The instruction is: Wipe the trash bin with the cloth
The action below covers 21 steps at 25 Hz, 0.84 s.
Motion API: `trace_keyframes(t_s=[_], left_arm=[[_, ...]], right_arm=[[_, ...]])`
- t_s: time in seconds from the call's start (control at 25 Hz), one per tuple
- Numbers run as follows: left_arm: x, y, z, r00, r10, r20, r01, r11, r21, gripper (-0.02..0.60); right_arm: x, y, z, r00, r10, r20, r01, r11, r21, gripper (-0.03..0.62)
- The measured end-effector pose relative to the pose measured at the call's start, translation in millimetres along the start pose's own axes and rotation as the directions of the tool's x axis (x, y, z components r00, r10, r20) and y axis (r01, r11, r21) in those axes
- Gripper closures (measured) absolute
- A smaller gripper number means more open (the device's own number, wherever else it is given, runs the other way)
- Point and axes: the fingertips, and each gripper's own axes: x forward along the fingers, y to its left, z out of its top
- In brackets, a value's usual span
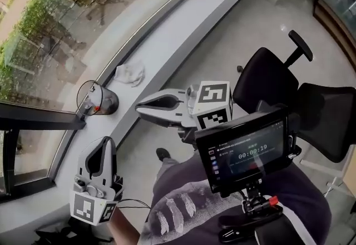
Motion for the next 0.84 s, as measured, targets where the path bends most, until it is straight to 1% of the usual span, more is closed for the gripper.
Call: trace_keyframes(t_s=[0.12,0.2,0.28,0.4,0.48,0.56,0.64,0.72,0.84], left_arm=[[-9,0,-2,1.0,0.02,-0.018,-0.02,0.999,-0.049,0.584],[-11,0,-1,1.0,0.024,-0.008,-0.025,0.996,-0.08,0.584],[-14,-3,1,1.0,0.016,0.007,-0.015,0.996,-0.089,0.584],[-28,-8,-2,1.0,0.011,0.025,-0.009,0.997,-0.08,0.584],[-41,-7,-5,0.999,0.017,0.051,-0.012,0.996,-0.093,0.584],[-56,-1,-12,0.997,0.026,0.073,-0.019,0.994,-0.104,0.584],[-77,11,-22,0.996,0.05,0.072,-0.043,0.994,-0.101,0.584],[-112,25,-33,0.994,0.086,0.062,-0.079,0.991,-0.106,0.584],[-179,39,-50,0.99,0.133,0.057,-0.122,0.98,-0.158,0.584]], right_arm=[[2,17,5,0.999,0.032,0.018,-0.032,0.999,-0.001,0.594],[4,25,9,0.997,0.068,0.047,-0.07,0.996,0.047,0.594],[6,32,8,0.994,0.093,0.061,-0.098,0.992,0.079,0.594],[15,47,-3,0.995,0.096,0.029,-0.098,0.994,0.055,0.594],[25,58,-11,0.995,0.096,0.005,-0.096,0.994,0.045,0.594],[38,64,-18,0.995,0.097,-0.001,-0.097,0.993,0.062,0.594],[54,69,-30,0.994,0.11,0.006,-0.11,0.989,0.102,0.594],[75,78,-53,0.993,0.121,0.005,-0.12,0.984,0.135,0.594],[110,103,-99,0.99,0.138,-0.009,-0.135,0.974,0.182,0.594]])
